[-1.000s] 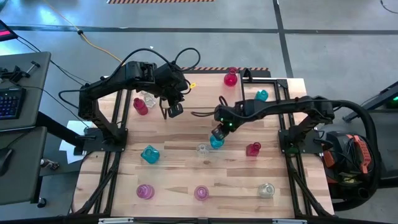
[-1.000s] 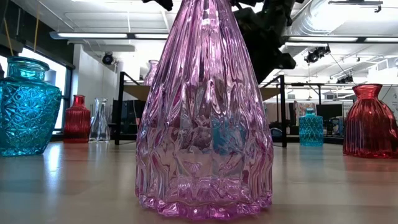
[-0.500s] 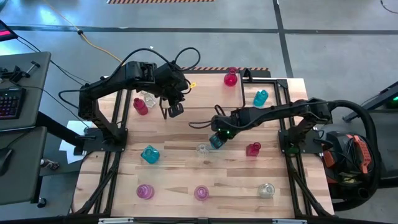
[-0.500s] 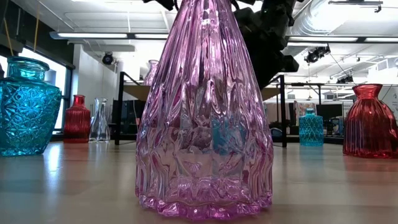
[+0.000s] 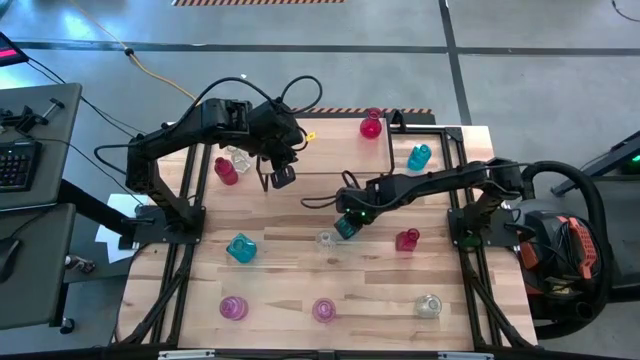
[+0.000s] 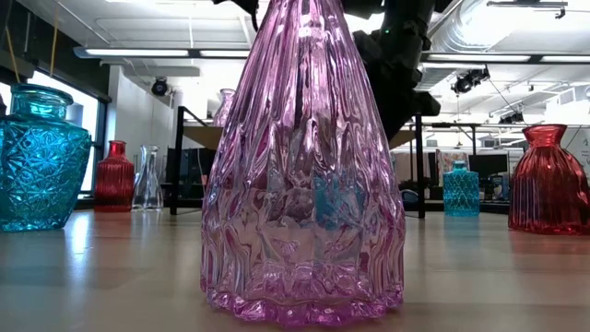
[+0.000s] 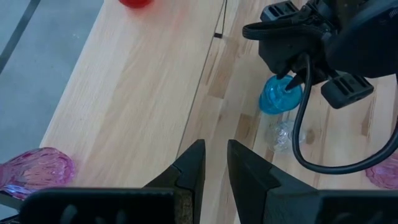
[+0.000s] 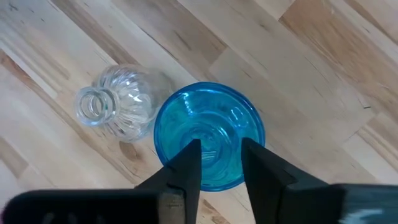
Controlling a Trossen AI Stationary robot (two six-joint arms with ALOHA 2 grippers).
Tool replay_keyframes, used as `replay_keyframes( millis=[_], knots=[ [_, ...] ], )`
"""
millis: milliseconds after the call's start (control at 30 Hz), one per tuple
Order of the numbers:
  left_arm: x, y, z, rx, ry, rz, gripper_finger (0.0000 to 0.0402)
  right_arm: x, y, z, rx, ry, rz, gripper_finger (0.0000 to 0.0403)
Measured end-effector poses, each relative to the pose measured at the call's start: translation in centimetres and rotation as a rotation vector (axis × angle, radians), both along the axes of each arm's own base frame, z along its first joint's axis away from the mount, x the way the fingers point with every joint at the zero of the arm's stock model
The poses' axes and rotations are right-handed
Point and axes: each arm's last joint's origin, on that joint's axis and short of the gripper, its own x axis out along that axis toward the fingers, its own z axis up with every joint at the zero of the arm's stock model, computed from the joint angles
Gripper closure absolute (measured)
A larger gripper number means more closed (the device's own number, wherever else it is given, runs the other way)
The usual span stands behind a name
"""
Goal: Sort vases onto shelf
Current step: Put the bottom right blue vase on the shelf
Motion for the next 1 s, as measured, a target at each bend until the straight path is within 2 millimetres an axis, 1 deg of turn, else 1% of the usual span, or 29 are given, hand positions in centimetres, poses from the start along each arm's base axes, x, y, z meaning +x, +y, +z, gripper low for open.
replay_keyframes(
  millis=[100,200,267,367,600,700,1000],
  knots=[
    [0.0,0.0,0.0,0.0,0.0,0.0,0.0344,0.0,0.0,0.0,0.002,0.003,-0.006,0.0345],
    [0.0,0.0,0.0,0.0,0.0,0.0,0.0344,-0.1,-0.2,0.0,0.002,0.007,-0.011,0.0385],
    [0.0,0.0,0.0,0.0,0.0,-0.001,0.0344,-0.1,-0.2,0.0,0.002,0.011,-0.012,0.0396],
    [0.0,0.0,0.0,0.0,0.0,0.0,0.0344,-0.2,-0.4,0.0,0.008,0.024,-0.031,0.0392],
    [0.0,0.0,0.0,0.0,0.0,0.0,0.0344,-0.5,-0.6,0.5,0.018,0.049,-0.035,0.0399],
    [0.0,0.0,0.0,0.0,0.0,-0.001,0.0344,-0.6,-0.8,1.2,0.018,0.05,-0.028,0.0401],
    [0.0,0.0,0.0,0.001,-0.003,-0.001,0.0344,-1.8,-2.4,4.4,0.071,-0.05,-0.013,0.0403]
  ],
)
